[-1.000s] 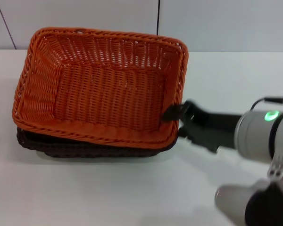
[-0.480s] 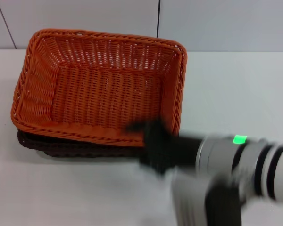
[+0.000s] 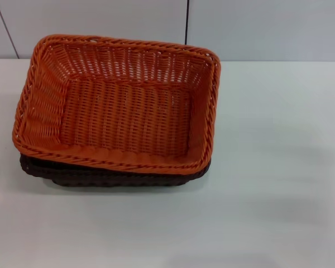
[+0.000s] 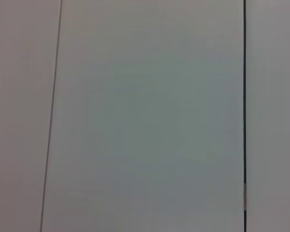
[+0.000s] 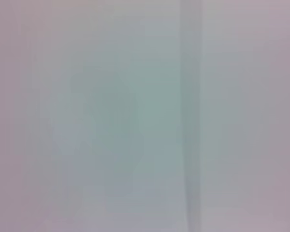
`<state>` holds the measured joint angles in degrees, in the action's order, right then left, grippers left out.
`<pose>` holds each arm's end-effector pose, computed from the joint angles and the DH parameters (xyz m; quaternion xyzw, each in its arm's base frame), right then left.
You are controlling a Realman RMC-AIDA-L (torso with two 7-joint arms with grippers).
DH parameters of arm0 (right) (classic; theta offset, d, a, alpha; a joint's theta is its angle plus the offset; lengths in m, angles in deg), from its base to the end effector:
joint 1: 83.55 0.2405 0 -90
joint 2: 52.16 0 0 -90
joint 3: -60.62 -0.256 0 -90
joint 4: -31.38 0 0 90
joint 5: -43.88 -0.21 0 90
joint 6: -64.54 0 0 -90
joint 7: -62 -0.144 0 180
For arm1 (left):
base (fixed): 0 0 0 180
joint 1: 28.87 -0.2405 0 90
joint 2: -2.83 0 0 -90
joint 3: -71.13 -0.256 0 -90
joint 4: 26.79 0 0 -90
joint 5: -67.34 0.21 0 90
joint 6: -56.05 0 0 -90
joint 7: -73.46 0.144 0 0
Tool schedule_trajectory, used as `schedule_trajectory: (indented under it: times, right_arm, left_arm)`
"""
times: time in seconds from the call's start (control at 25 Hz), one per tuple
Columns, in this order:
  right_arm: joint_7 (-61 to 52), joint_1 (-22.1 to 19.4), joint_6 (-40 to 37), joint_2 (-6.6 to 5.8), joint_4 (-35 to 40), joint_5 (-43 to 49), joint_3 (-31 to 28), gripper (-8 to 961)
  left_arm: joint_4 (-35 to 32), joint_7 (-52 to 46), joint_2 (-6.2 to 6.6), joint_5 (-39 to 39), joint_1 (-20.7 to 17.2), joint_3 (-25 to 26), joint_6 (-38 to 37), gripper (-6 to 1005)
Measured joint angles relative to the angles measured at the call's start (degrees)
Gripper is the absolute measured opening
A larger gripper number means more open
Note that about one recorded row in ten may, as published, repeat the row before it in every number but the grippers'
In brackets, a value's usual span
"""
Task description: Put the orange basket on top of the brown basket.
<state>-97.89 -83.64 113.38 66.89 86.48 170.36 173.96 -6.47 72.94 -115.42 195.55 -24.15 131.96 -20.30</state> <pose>0.3142 0.2974 0.0278 -0.5500 0.3078 0.2883 0.7209 -0.3900 0.2313 0.0386 -0.5291 -0.2606 -0.2787 0.7579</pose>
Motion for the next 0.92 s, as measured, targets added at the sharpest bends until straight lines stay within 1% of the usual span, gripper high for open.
schedule_trajectory:
  times: [0.04,0.12,0.24,0.6,0.92]
  right_arm:
    - [0.0,0.0,0.0,0.00,0.0,0.0,0.0,487]
    - [-4.0,1.2,6.2,0.01,-6.2,-0.3,1.1,487]
    - [-5.8,1.9,10.1,0.08,-10.1,-0.4,1.8,487]
    - [-6.1,3.0,12.3,0.17,-13.0,-0.5,2.6,487]
    - [-6.2,3.3,12.9,0.15,-13.6,-0.5,2.7,487]
  left_arm:
    - [-0.1,0.0,-0.01,0.0,0.2,0.0,0.0,805]
    - [-0.4,0.0,-0.01,0.0,0.5,0.1,0.1,805]
    - [-0.4,0.0,0.05,0.0,0.7,0.3,0.1,805]
    - [-0.4,0.0,0.01,0.0,0.7,0.4,0.0,805]
    - [-0.9,0.0,-0.04,0.0,0.7,0.4,0.2,805]
